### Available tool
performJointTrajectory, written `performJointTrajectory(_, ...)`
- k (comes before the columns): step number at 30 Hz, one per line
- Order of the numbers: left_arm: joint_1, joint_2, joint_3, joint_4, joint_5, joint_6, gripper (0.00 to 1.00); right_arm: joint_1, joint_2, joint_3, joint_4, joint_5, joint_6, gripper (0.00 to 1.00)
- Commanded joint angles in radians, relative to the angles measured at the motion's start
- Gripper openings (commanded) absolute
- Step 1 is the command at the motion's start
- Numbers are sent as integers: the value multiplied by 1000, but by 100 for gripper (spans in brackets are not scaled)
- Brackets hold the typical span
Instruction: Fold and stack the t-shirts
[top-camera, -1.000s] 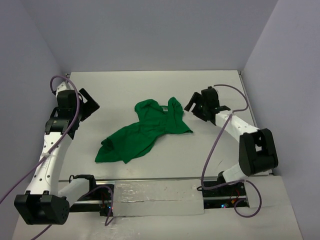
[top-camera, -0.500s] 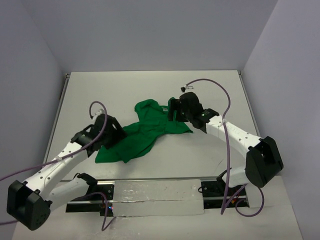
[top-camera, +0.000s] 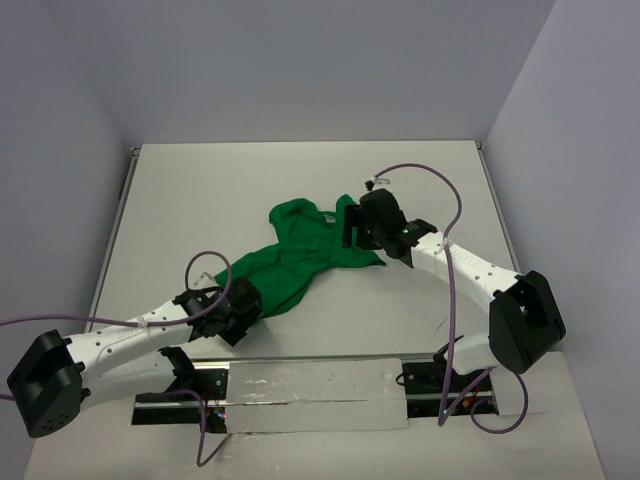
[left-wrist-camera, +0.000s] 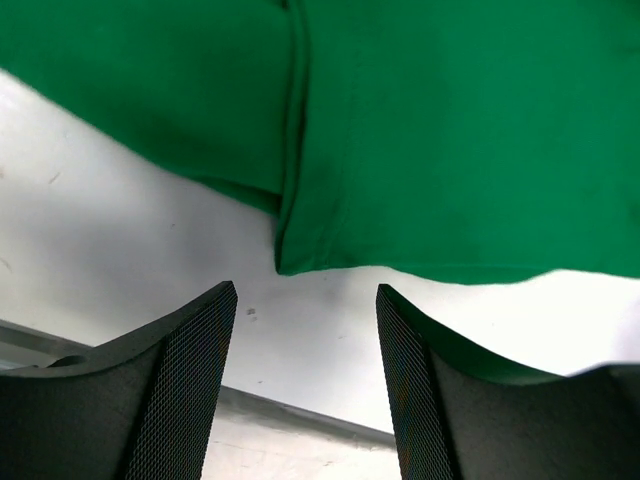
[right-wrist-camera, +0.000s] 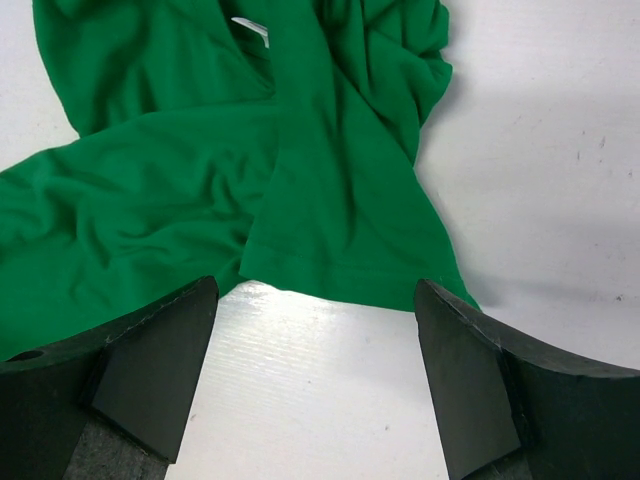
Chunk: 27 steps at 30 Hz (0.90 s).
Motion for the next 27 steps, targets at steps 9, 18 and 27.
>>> performJointTrajectory(9,-37,24,2,2,-96,-157,60,-2,16,28,-12,17,9,87)
performJointTrajectory(18,-38,-114,-78,76,-132,-98,46,-2,26,34,-14,4,15,87)
performJointTrajectory(27,-38,-71,-76,99,-96,-63,62,-3,28,29,-8,-4,23,87)
